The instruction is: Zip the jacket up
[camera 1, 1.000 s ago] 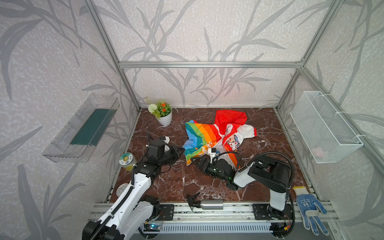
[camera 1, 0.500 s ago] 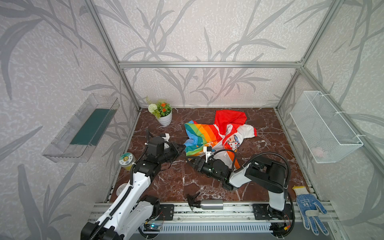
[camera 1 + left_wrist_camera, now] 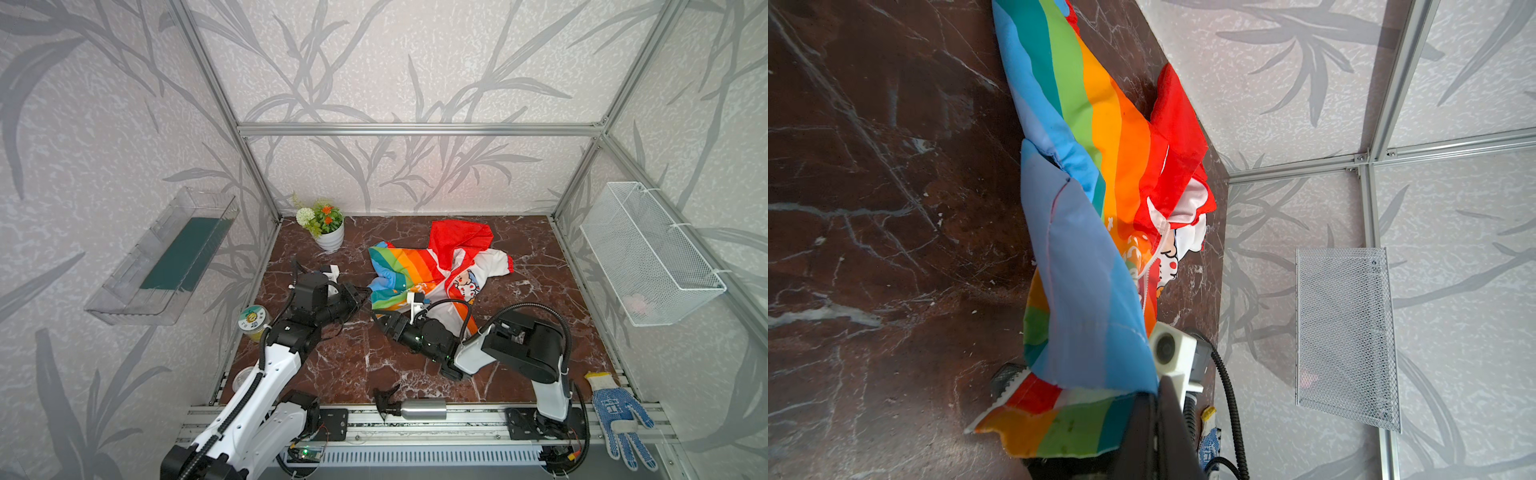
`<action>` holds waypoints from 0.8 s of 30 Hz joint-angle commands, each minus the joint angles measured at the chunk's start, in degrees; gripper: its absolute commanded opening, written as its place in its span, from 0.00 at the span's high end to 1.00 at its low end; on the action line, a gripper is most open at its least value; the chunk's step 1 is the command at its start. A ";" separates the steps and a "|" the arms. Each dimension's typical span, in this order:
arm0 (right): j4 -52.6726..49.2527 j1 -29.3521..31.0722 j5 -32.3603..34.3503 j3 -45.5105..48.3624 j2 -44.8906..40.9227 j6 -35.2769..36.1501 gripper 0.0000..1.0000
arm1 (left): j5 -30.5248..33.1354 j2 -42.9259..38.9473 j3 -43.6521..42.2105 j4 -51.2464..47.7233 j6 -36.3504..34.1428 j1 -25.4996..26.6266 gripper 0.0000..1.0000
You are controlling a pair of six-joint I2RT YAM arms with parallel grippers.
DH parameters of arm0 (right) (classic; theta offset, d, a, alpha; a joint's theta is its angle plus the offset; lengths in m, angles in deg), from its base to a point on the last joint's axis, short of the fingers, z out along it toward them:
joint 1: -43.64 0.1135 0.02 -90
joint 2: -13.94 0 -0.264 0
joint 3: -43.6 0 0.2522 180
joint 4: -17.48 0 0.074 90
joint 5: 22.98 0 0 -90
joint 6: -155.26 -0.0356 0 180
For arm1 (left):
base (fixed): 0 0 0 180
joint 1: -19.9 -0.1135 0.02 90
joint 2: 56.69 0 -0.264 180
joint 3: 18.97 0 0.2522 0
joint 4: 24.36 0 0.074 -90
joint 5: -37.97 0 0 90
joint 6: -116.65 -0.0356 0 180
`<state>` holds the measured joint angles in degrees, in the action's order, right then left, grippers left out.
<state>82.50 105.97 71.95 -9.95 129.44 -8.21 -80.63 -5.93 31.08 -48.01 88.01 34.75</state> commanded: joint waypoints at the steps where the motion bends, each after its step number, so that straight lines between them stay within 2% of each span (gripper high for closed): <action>1: 1.82 -0.43 0.93 -0.99 0.29 0.75 0.01 | -0.23 -1.10 1.76 0.02 0.45 0.18 1.00; 9: 1.81 -2.91 -0.47 -1.35 -0.45 1.42 0.01 | -0.08 -1.15 0.95 -0.20 0.42 0.18 1.00; 16: 1.81 -6.22 -5.98 -4.01 -0.85 2.45 0.01 | -0.32 -0.58 1.59 -0.22 0.28 0.18 1.00; 24: 1.81 -5.07 -5.84 -1.35 -3.98 2.89 0.04 | 0.73 0.00 1.71 -0.16 -0.36 0.09 1.00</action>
<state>82.72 100.11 66.46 -12.47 128.41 -6.50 -80.52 -5.95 31.08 -48.06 88.08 34.80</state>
